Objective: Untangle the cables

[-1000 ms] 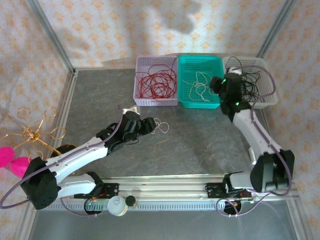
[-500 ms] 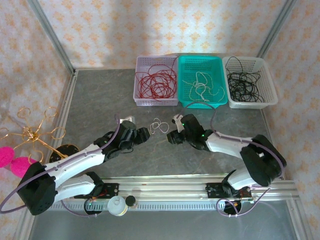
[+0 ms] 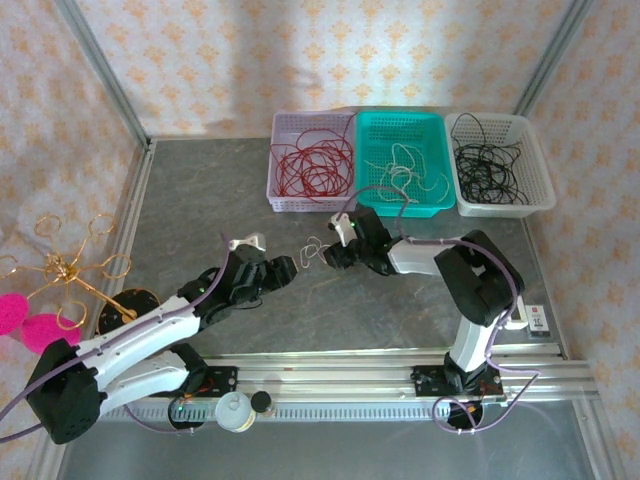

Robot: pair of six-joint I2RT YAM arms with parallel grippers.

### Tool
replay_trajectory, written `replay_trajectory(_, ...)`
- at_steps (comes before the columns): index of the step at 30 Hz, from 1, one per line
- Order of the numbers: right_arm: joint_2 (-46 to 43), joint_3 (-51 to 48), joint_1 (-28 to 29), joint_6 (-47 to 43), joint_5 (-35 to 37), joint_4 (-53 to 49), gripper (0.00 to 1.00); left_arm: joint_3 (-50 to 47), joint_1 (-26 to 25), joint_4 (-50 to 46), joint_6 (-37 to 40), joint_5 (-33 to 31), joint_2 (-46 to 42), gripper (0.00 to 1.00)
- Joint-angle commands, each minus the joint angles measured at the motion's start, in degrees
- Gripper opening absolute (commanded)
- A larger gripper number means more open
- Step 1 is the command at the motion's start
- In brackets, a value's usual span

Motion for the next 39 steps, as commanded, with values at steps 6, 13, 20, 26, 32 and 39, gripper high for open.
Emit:
replay_trajectory(6,2.94,3.36,-0.49,-0.39,0.34,-1.26,0.11,0.20,0.35,-2.67,0.05,-0.68,-1.15,0.57)
replay_trajectory(13,-6.42,-0.98,-0.49,8.26,7.83,0.61,0.00,2.16,0.34,-0.78,1.47,0.18,-0.55,0.57)
replay_trajectory(20,-14.00,-0.80,-0.39,11.38,11.98,-2.92,0.00,1.88,0.25,-0.92,2.11,-2.20,-4.00,0.56)
replay_trajectory(26,-19.48,-4.69,-0.34,14.81,11.56,-4.63,0.00,-2.66,0.26,1.79,1.49,-1.09,-6.72,0.56)
replay_trajectory(32,-23.65,-11.15,-0.29,15.40,5.93,0.30,0.00,-4.19,0.31,3.50,2.47,2.21,-4.72,0.56)
replay_trajectory(39,-16.84,-10.18,0.69,11.36,9.44,2.51,0.42,-5.60,0.25,3.96,0.82,2.41,-4.78,0.56)
